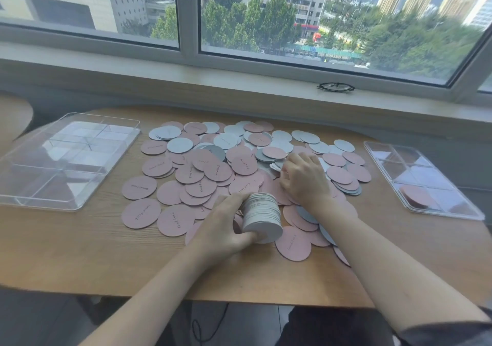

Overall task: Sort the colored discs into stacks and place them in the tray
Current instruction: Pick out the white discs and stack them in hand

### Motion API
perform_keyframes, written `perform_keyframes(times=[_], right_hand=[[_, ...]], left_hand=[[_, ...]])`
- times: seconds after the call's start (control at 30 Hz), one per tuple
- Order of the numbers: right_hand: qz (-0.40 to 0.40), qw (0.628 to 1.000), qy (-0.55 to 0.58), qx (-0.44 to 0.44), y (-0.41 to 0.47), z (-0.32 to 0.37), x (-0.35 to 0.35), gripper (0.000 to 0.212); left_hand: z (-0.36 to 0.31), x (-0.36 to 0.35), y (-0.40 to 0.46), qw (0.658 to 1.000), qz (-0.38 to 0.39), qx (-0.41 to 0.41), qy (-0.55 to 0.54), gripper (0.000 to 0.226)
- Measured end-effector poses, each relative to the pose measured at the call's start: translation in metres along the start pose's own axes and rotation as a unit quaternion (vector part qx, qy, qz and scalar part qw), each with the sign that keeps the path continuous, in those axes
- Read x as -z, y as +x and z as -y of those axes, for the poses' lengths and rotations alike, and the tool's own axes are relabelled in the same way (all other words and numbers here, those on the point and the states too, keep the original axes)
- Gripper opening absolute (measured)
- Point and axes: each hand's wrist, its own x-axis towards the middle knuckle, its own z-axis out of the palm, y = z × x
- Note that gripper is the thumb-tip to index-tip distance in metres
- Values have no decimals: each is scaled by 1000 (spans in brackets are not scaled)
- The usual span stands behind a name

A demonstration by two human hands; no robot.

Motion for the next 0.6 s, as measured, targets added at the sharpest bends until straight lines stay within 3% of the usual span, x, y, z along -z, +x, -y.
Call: perform_keyframes(times=[0.23, 0.37, 0.6], right_hand=[[-138, 985, 91, -45, -16, -1, 13, 10], [-107, 951, 257, -134, -25, 4, 33, 6], [-93, 873, 417, -236, -39, 12, 63, 11]], left_hand=[[0, 0, -1, 1000, 0, -1, -3, 73], [0, 0, 0, 1000, 1, -5, 0, 74], [1, -1, -1, 1000, -4, 1, -7, 76]])
